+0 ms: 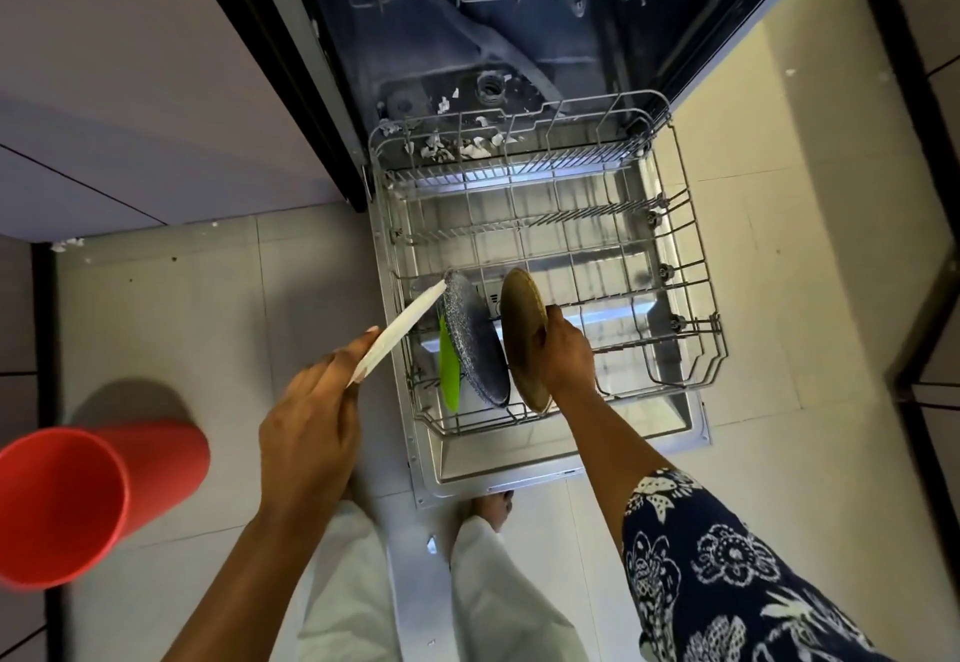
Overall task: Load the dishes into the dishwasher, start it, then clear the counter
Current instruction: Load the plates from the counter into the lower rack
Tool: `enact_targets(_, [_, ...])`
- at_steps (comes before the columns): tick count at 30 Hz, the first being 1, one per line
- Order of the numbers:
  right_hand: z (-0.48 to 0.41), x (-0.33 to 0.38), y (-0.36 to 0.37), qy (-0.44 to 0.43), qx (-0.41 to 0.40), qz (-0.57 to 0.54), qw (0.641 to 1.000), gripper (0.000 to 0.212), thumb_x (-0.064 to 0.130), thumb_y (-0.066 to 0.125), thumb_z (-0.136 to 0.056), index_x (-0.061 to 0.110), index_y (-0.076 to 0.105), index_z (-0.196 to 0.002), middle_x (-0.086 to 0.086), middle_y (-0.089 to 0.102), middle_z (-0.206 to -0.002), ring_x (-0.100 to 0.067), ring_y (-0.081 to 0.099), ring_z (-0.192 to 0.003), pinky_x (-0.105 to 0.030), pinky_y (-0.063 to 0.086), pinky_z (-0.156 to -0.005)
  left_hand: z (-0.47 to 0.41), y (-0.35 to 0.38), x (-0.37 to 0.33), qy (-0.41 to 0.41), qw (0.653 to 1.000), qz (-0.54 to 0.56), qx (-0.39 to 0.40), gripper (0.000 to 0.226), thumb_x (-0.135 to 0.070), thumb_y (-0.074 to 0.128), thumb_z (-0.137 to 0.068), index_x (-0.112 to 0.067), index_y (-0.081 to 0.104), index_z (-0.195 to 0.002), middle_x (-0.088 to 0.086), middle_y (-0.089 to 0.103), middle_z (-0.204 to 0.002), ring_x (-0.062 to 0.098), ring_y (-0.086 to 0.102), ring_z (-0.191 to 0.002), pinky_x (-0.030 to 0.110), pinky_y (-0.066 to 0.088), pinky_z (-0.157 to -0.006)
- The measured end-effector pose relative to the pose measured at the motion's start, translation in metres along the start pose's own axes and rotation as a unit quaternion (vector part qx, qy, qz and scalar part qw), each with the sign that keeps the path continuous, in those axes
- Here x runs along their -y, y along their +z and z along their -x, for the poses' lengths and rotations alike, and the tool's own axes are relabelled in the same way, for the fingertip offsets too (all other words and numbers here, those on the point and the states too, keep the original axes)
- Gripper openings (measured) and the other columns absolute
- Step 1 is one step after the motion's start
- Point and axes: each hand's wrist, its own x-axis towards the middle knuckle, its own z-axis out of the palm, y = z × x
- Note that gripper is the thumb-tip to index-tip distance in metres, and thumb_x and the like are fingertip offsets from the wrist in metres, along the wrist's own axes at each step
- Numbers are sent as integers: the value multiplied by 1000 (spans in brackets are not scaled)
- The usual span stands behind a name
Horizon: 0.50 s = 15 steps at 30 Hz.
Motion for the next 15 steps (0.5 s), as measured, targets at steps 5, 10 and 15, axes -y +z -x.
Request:
enact_targets(5, [-2, -4, -17, -40, 25, -16, 999, 60, 23, 52, -91, 14, 25, -145, -10, 40, -142, -30, 42, -127, -41, 42, -93, 1, -6, -8, 54, 998, -22, 31, 46, -22, 33, -89, -18, 60, -126, 3, 67, -91, 21, 58, -74, 21, 37, -53])
enact_targets(10, [42, 8, -46, -306, -9, -53, 951, 87, 20, 78, -72, 19, 31, -145, -5, 41, -145, -21, 38, -131, -38, 36, -109, -8, -20, -20, 190, 979, -17, 66, 37, -20, 40, -87, -25, 62, -117, -5, 68, -94, 9, 51, -82, 9, 33, -59])
enact_targets(15, [77, -10, -61, -366, -28, -121, 922, 50, 14, 76, -73, 16, 63, -121, -5, 67, -116, -20, 63, -105, -33, 52, -90, -29, -20, -42, 307, 949, 8, 70, 25, -28, 44, -93, -29, 60, -112, -8, 69, -103, 13, 51, -93, 27, 42, -80])
